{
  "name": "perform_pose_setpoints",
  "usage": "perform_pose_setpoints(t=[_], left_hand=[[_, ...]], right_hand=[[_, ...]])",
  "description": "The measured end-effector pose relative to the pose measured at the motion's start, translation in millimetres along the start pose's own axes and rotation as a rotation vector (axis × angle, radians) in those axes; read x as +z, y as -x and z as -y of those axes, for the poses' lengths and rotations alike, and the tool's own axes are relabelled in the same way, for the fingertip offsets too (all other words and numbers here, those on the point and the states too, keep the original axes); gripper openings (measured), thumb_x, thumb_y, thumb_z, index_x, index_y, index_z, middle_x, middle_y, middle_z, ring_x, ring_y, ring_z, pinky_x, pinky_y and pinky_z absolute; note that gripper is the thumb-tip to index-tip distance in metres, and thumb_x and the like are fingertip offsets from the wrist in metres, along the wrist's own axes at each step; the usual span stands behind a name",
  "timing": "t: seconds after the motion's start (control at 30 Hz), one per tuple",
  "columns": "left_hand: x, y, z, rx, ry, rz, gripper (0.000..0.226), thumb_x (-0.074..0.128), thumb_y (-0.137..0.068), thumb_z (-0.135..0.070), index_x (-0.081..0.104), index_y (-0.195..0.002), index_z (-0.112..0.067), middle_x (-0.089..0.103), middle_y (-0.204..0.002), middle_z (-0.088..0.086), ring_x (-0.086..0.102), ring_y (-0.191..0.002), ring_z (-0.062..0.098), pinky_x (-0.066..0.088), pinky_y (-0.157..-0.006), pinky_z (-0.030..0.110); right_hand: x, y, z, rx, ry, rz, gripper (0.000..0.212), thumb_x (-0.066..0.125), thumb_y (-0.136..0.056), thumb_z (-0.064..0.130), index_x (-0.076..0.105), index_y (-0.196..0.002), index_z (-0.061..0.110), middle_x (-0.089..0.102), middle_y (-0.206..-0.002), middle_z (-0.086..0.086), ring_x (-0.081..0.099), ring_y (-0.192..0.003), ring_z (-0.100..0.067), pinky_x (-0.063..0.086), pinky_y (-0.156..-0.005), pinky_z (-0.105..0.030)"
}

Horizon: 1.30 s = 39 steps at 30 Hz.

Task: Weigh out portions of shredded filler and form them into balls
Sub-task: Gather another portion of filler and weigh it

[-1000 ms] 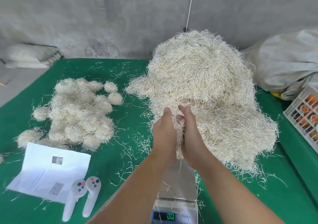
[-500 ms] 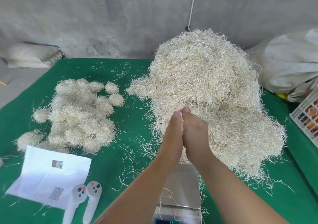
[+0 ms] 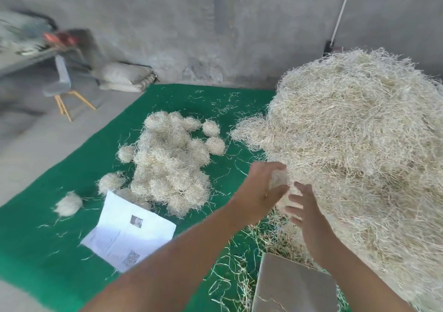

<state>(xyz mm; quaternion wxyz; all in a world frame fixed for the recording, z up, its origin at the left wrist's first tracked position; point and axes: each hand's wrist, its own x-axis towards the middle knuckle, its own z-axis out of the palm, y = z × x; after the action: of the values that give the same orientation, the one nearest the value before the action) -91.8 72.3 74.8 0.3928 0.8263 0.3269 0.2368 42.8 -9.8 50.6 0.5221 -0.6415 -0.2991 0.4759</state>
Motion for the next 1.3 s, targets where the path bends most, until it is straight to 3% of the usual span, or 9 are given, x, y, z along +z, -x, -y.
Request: perform_pose_setpoints(t=[0.23,0.33,0.47,0.53,0.73,0.83,0.93,1.03,1.3], left_hand=[[-129.4,-62.8,78.1,-0.392,-0.964,-0.213,0.082,0.063,-0.097,-0.041,0.012,-0.161,-0.042,0.012,-0.171,0.002,0.027,-0.152,0.039,0.032,-0.117,0.066],[-165.6,-72.7,91.8,-0.679,-0.875,-0.015,0.102,0.071,-0.089,-0.052,-0.003,-0.159,-0.052,-0.041,-0.162,-0.001,-0.029,-0.148,0.049,-0.007,-0.107,0.085],[-158.4,-75.7,93.6,-0.761,-0.701,0.133,0.093,0.062,-0.093,-0.057,-0.001,-0.161,-0.048,-0.045,-0.16,0.002,-0.041,-0.141,0.05,-0.006,-0.11,0.084],[-130.8,-77.3,90.4,-0.741,-0.61,0.165,0.087,0.058,-0.095,-0.056,0.003,-0.162,-0.047,-0.034,-0.167,0.004,-0.036,-0.145,0.05,-0.005,-0.115,0.079],[1.3,-57.6,74.3,-0.386,-0.393,0.245,0.063,0.06,-0.1,-0.045,0.034,-0.157,-0.037,0.006,-0.172,0.007,0.028,-0.152,0.038,0.025,-0.125,0.054],[68.6,-36.0,63.4,-0.326,-0.164,0.361,0.058,0.061,-0.102,-0.036,0.037,-0.155,-0.035,0.021,-0.168,-0.001,0.047,-0.13,0.008,0.041,-0.101,0.006],[128.6,-21.2,51.7,-0.276,-0.087,0.456,0.068,0.061,-0.099,-0.036,0.028,-0.159,-0.033,0.025,-0.167,-0.004,0.041,-0.14,0.009,0.033,-0.118,0.025],[172.6,-13.8,45.3,-0.241,-0.162,0.492,0.082,0.06,-0.097,-0.036,0.012,-0.163,-0.033,0.022,-0.169,-0.002,0.024,-0.155,0.019,0.023,-0.127,0.045],[208.1,-27.7,27.4,-0.163,0.141,0.315,0.118,0.085,-0.077,-0.015,0.006,-0.163,-0.034,0.063,-0.133,0.001,0.067,-0.114,0.015,0.059,-0.094,0.038]], right_hand=[[-9.0,-4.2,-1.6,-0.017,0.14,0.126,0.072,0.046,-0.084,0.075,0.037,-0.148,0.045,0.05,-0.141,0.008,0.055,-0.126,-0.015,0.038,-0.105,-0.044],[-19.0,-9.6,-5.8,0.001,0.162,0.079,0.067,0.052,-0.085,0.076,0.04,-0.145,0.049,0.053,-0.137,0.011,0.056,-0.125,-0.018,0.041,-0.108,-0.05],[-37.8,-22.2,-18.4,0.015,0.247,-0.038,0.043,0.061,-0.101,0.049,0.043,-0.14,0.047,0.053,-0.137,0.01,0.061,-0.111,-0.014,0.053,-0.08,-0.034],[-53.3,-26.7,-26.8,0.023,0.304,-0.1,0.048,0.065,-0.101,0.038,0.043,-0.143,0.041,0.049,-0.139,0.005,0.061,-0.103,-0.01,0.053,-0.062,-0.023],[-120.4,-25.5,-60.5,-0.011,1.035,-0.33,0.075,0.068,-0.093,0.046,0.029,-0.156,0.033,0.028,-0.16,-0.008,0.029,-0.146,-0.034,0.029,-0.117,-0.052],[-152.7,-21.5,-82.9,0.051,1.322,-0.342,0.106,0.07,-0.085,0.061,0.0,-0.162,0.035,0.002,-0.17,-0.006,0.005,-0.156,-0.038,0.014,-0.122,-0.061],[-169.8,-20.7,-102.2,0.17,1.515,-0.251,0.11,0.074,-0.086,0.053,-0.001,-0.163,0.03,0.023,-0.168,-0.011,0.02,-0.155,-0.038,0.012,-0.123,-0.058],[-169.3,-18.6,-103.4,0.195,1.623,-0.245,0.044,0.06,-0.095,0.011,0.053,-0.135,0.029,0.066,-0.127,-0.004,0.057,-0.126,-0.029,0.034,-0.116,-0.053],[-148.5,-0.9,-73.3,-0.182,0.579,-0.175,0.038,0.059,-0.097,0.005,0.051,-0.072,0.034,0.048,-0.066,0.013,0.038,-0.058,-0.001,0.034,-0.062,-0.026]])
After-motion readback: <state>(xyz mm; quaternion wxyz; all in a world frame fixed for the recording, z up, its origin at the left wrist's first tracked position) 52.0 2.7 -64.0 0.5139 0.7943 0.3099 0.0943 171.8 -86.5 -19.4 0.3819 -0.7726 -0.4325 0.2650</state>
